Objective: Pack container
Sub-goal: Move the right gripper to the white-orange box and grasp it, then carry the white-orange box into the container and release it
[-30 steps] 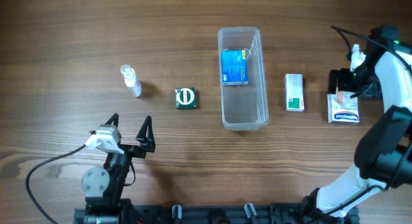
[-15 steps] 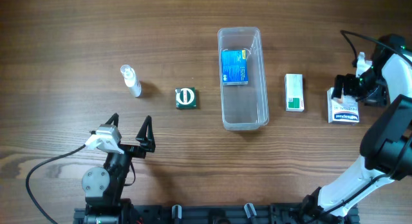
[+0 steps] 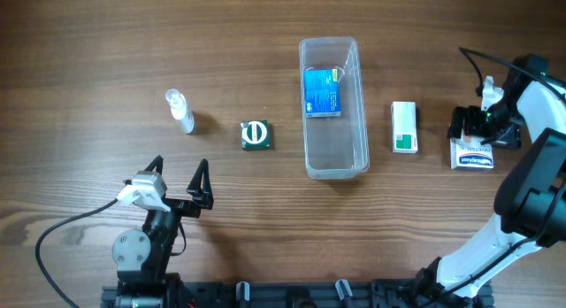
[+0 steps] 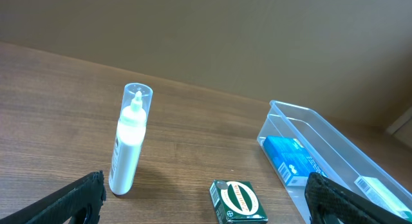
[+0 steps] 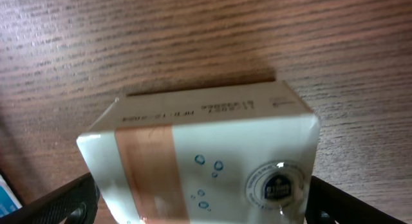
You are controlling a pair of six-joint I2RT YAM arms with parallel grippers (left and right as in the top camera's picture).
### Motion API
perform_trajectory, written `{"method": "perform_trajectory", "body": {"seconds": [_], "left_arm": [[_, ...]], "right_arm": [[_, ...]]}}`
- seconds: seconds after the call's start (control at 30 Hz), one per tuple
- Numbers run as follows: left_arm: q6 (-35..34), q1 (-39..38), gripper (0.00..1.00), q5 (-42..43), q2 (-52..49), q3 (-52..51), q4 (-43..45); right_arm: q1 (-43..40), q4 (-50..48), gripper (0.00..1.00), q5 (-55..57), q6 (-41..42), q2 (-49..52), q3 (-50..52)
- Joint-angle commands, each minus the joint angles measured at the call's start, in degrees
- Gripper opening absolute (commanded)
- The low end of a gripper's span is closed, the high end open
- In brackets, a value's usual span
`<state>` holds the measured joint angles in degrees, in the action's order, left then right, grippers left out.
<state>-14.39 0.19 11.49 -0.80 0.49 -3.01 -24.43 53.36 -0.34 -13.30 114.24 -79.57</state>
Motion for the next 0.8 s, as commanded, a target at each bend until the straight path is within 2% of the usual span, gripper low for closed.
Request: {"method": "perform_trajectory", "body": {"seconds": [0.0, 0.23, 0.43, 0.6, 0.7, 0.77], "left_arm": [[0.68, 0.46, 1.0, 0.68, 0.42, -0.17, -0.26], [0.68, 0.46, 1.0, 0.68, 0.42, -0.17, -0.26], [0.68, 0.46, 1.0, 0.68, 0.42, -0.17, -0.28], [0.68, 0.46, 1.0, 0.68, 0.42, -0.17, -0.26], [0.68, 0.46, 1.0, 0.68, 0.42, -0.17, -0.26], [0.68, 0.46, 1.0, 0.68, 0.42, -0.17, -0.26]], "right_arm": [[0.13, -0.46, 1.0, 1.51, 2.1, 0.74, 0.57], [0.15, -0.48, 0.95, 4.85, 4.66, 0.74, 0.59], [0.59, -3.15, 0.96, 4.79, 5.01, 0.74, 3.41], [1.22, -3.28, 0.95, 5.33, 8.79, 0.74, 4.15], [1.22, -3.21, 0.89, 6.88, 9.9, 0.74, 4.15], [1.22, -3.3, 0.77, 7.43, 10.67, 0.72, 4.09]]}}
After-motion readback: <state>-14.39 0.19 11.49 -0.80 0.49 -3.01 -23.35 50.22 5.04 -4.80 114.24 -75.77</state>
